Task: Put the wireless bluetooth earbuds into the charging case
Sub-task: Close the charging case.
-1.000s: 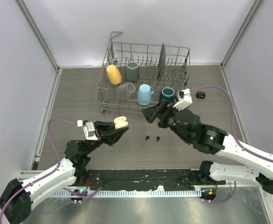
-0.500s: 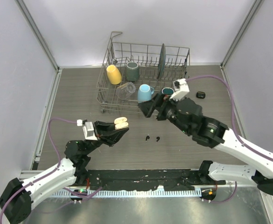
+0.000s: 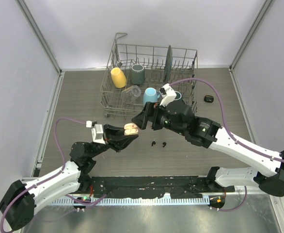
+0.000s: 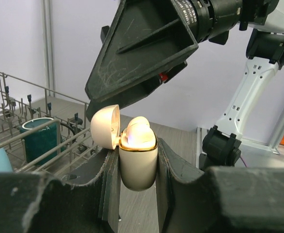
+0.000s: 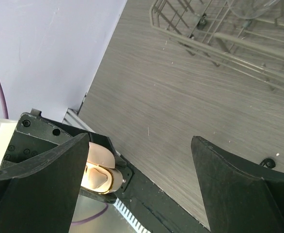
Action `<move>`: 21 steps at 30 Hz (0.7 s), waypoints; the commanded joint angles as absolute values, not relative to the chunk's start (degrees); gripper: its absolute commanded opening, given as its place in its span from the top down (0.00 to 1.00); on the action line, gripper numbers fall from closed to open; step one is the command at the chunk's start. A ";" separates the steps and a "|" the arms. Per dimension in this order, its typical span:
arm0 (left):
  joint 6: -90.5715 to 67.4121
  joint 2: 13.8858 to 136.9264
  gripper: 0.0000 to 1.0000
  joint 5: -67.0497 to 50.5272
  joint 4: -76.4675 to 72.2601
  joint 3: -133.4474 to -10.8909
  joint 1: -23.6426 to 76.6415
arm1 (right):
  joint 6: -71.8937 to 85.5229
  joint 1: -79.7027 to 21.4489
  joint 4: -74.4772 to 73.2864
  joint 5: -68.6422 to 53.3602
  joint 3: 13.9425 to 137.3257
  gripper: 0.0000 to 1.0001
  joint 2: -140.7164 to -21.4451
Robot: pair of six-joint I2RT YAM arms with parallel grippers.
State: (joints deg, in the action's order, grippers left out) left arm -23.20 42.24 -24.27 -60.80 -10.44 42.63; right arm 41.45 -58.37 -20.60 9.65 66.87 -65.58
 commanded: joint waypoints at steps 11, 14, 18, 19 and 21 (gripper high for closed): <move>-22.06 42.98 1.00 -25.14 -62.67 -12.39 42.71 | 39.37 -58.10 -15.03 -4.30 62.06 0.12 -62.67; -21.89 42.89 1.00 -24.44 -62.75 -12.13 42.71 | 39.29 -58.10 -15.20 -5.45 60.48 0.13 -61.09; -21.71 42.54 1.00 -23.64 -62.14 -11.95 42.71 | 39.11 -58.10 -16.43 -5.63 59.59 0.16 -60.12; -21.80 42.45 1.00 -23.38 -61.96 -11.87 42.71 | 39.11 -58.10 -16.52 -5.36 59.42 0.16 -59.77; -21.97 42.19 1.00 -22.41 -60.66 -11.78 42.71 | 39.55 -58.10 -16.70 -2.40 59.24 0.16 -59.24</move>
